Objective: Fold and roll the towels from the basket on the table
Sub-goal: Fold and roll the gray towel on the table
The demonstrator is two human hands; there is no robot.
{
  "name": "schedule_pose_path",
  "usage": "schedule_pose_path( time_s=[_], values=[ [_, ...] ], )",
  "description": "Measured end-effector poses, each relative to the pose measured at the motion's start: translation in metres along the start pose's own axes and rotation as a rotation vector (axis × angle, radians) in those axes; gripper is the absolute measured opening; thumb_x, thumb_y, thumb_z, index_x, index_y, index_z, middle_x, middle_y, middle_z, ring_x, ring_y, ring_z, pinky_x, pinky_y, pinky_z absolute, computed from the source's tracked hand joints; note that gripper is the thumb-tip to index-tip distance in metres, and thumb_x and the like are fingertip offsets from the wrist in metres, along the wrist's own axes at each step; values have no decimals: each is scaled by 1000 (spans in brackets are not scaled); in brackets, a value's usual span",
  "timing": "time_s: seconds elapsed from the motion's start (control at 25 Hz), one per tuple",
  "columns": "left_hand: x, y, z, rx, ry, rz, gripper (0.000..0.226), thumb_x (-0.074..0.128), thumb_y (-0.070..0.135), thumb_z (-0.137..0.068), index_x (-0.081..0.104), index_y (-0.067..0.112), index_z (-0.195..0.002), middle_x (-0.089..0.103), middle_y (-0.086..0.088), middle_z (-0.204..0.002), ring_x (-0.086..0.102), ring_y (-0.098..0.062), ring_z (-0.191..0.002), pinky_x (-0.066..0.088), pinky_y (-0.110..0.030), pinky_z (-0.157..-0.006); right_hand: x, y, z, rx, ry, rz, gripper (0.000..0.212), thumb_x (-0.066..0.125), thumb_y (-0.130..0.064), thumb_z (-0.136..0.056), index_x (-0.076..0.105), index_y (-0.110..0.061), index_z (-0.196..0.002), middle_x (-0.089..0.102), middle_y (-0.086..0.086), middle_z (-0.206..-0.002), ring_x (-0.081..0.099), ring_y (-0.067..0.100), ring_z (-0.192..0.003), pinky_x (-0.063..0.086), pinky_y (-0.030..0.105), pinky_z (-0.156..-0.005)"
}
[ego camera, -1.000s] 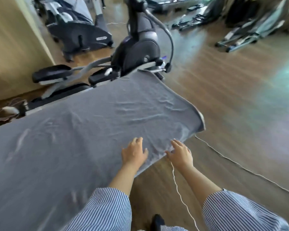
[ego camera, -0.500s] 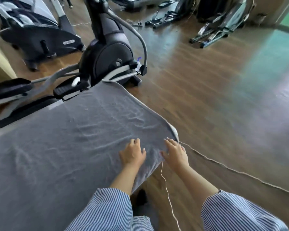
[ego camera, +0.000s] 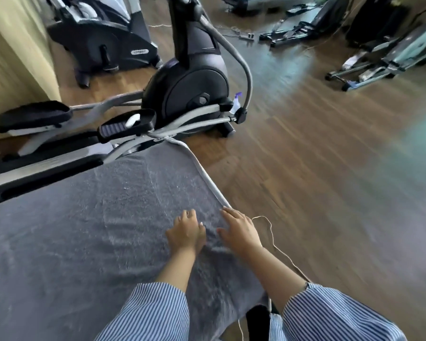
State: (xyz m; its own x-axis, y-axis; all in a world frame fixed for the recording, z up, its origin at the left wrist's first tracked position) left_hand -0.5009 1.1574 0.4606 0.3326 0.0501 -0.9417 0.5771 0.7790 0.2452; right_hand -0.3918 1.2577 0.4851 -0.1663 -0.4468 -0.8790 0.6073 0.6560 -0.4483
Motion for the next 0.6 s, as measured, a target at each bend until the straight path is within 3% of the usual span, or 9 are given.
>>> schedule_pose_path(
  time_s=[0.32, 0.6],
  values=[
    [-7, 9, -57, -500, 142, 113, 42, 44, 37, -95, 45, 19, -133, 48, -2, -136, 49, -25, -119, 47, -48, -91, -22, -4, -126, -479, -212, 144, 54, 55, -35, -90, 38, -21, -139, 34, -4, -149, 26, 15, -138, 16, 29, -111],
    [-13, 31, -33, -824, 222, 153, 44, 45, 36, -94, 42, 22, -136, 46, -1, -134, 44, -22, -124, 45, -43, -90, -10, -8, -157, -829, -424, 267, 55, 55, -35, -89, 37, -22, -139, 33, -4, -149, 26, 12, -138, 15, 30, -113]
  ],
)
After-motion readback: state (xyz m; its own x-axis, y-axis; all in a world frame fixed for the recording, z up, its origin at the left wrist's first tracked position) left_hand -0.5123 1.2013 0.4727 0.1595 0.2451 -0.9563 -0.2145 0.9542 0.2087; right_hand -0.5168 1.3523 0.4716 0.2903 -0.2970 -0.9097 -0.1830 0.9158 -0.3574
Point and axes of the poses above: each hand's wrist, its own z-axis away from the middle knuckle, its own x-axis out of the palm, y = z × x, the point moved 8 cm from there along -z, towards the middle knuckle
